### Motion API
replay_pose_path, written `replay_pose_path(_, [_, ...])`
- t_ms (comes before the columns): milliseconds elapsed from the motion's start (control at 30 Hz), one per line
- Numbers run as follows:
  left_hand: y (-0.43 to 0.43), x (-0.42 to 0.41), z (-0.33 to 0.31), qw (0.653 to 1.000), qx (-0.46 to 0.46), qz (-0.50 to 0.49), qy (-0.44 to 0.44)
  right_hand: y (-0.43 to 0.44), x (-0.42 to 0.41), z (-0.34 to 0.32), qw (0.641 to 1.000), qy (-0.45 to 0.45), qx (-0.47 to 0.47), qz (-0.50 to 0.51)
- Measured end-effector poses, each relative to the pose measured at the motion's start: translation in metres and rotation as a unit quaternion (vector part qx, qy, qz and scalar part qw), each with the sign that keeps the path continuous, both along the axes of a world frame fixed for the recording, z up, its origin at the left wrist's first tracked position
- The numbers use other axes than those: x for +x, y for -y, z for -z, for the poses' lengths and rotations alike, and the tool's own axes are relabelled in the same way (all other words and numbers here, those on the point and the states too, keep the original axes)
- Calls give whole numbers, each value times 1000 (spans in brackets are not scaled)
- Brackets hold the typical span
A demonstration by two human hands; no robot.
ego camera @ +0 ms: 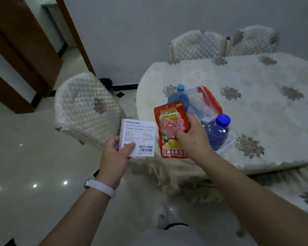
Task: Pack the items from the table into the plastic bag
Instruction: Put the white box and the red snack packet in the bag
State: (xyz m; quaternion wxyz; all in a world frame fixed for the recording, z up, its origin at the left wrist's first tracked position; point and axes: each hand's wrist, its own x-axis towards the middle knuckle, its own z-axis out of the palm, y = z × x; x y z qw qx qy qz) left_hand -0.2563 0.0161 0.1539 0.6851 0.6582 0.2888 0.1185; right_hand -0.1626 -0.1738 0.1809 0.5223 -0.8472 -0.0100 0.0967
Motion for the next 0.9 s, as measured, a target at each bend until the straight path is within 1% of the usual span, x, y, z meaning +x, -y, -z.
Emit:
replay_pose_path(67, [-1,34,-3,999,27,34,2,5,23,-12,999,29,5,26])
replay_pose_path(200, [7,85,-2,994,22,103,-3,14,53,-27,996,61,-20,68])
replay_pose_path(267, [10,106,0,990,27,138,-7,18,62,-28,993,61,-39,90])
replay_pose_path(400, [12,144,11,979,26,200,-8,17,64,-18,986,65,-37,146])
replay_pose_path(533, [8,173,27,963,43,264,-27,3,67,5,977,37,-71,196])
replay_pose_path(700, [10,210,36,921,46,383,-50,-14,86,15,956,11,-100,275])
replay_pose_path(767, [12,224,37,894,43,445,-38,-21,96,20,942,11,-124,312])
replay_pose_path(900, [23,250,48,834,35,549,-45,-31,113,29,911,-8,-175,373])
